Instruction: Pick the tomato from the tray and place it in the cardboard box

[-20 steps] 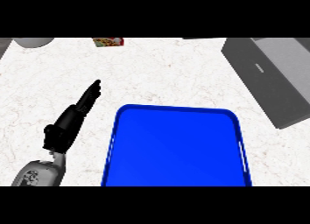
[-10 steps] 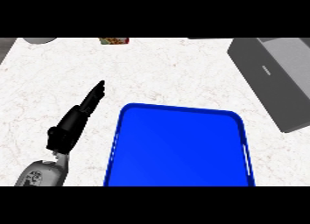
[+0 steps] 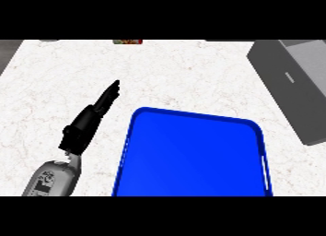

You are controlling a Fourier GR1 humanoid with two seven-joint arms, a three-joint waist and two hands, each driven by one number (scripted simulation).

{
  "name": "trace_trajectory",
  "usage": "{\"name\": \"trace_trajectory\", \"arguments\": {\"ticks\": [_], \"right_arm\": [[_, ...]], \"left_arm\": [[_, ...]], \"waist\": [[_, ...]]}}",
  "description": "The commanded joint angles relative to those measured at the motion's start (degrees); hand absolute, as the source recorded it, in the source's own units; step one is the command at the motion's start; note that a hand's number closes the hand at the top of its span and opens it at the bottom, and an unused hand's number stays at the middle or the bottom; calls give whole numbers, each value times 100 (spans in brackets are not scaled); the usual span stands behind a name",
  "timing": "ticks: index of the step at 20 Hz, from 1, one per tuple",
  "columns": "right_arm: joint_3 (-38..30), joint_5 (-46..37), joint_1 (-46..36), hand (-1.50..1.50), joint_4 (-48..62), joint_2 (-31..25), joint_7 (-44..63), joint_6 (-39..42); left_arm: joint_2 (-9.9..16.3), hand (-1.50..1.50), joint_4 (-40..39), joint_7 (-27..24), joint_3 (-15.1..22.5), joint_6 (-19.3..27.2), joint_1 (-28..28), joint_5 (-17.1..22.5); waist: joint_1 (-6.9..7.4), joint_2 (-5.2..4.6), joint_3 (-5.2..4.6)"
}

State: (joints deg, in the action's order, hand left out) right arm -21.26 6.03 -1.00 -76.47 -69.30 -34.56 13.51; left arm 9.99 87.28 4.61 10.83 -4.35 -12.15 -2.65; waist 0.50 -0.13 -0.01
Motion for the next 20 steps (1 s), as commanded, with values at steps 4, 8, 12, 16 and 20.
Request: {"name": "trace_trajectory", "arguments": {"ticks": [4, 8, 12, 16, 20], "right_arm": [[722, -374, -1734, 150, 1191, 137, 179, 392], [981, -760, -2435, 150, 1674, 423, 462, 302], [1373, -1457, -3124, 150, 2061, 793, 556, -171], [1744, -2176, -3876, 150, 3016, 1009, 117, -400], [2038, -2792, -4291, 150, 3807, 1464, -74, -874]], "left_arm": [[-151, 0, -240, -73, -16, -86, -139, -141], [-152, 0, 25, -188, -5, -66, 108, -244], [-160, 0, 89, 26, -100, -132, 42, -175], [-315, 0, -84, -155, 30, -12, -22, -393], [-72, 0, -130, -1, -338, -357, -224, -39]], "waist": [[89, -18, 1], [89, -15, 1], [85, -13, 1], [150, -39, 3], [197, -60, 7]]}}
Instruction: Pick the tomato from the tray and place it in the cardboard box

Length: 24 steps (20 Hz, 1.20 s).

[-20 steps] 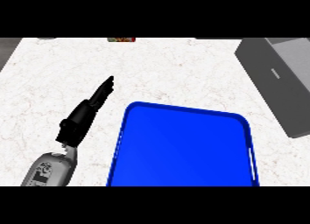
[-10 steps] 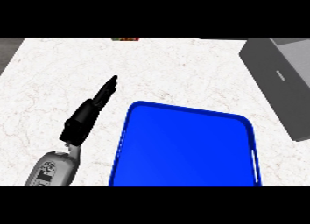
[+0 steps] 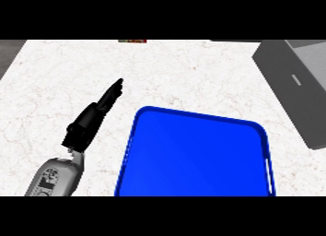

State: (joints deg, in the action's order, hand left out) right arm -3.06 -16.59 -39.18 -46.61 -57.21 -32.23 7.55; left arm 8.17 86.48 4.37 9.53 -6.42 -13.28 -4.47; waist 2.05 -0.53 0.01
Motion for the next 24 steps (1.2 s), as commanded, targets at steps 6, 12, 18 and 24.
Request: {"name": "trace_trajectory", "arguments": {"ticks": [6, 12, 18, 24], "right_arm": [[276, -832, -745, 150, 1896, 805, -450, -356], [159, -835, -1140, -150, 2924, 1072, -368, 45], [-501, -210, -1356, -150, 3342, 1121, -832, 562], [-1605, 878, -1531, -150, 3873, 705, -754, 1408]], "left_arm": [[69, 0, 24, -141, -121, -119, -27, -40], [-45, 0, 33, -244, -19, -116, 285, -55], [-125, 0, 243, 217, 16, -154, -13, -25], [-132, 0, 170, 22, -3, -69, 56, -120]], "waist": [[19, -21, 7], [109, -53, 14], [61, -34, 22], [68, -62, 31]]}}
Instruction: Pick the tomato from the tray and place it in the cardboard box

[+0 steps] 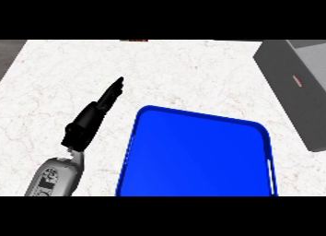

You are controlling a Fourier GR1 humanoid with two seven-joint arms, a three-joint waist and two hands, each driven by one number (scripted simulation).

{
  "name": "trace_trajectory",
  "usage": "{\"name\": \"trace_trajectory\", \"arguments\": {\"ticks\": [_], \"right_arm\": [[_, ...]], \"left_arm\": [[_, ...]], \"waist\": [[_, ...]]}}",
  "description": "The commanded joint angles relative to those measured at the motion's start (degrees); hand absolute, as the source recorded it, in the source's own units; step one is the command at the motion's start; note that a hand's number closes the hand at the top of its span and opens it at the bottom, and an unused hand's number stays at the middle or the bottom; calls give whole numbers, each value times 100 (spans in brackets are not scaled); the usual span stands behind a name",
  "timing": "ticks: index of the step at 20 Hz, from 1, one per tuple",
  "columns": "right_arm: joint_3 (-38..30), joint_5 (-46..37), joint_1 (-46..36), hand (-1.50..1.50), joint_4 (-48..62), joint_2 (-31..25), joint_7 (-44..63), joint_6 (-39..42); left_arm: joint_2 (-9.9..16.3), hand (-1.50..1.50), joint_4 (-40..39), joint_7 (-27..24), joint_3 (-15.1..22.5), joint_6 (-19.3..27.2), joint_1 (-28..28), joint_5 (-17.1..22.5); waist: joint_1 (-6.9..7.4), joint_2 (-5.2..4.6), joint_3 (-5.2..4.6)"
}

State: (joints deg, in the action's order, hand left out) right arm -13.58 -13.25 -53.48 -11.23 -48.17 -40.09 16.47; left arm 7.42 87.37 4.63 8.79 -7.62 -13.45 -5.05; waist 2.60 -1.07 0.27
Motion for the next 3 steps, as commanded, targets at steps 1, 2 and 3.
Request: {"name": "trace_trajectory", "arguments": {"ticks": [1, 2, 3], "right_arm": [[-744, 725, -180, -150, 412, -160, 112, 463], [-822, 807, -60, -150, 516, -258, 112, 702], [-832, 804, -45, -150, 528, -431, 52, 886]], "left_arm": [[-84, 0, 148, 15, 126, 64, 107, -88], [16, 0, 37, -30, -29, -29, 3, 13], [-20, 0, -31, -52, -29, -104, -39, 99]], "waist": [[55, -16, 9], [-10, -18, 5], [28, -56, 10]]}}
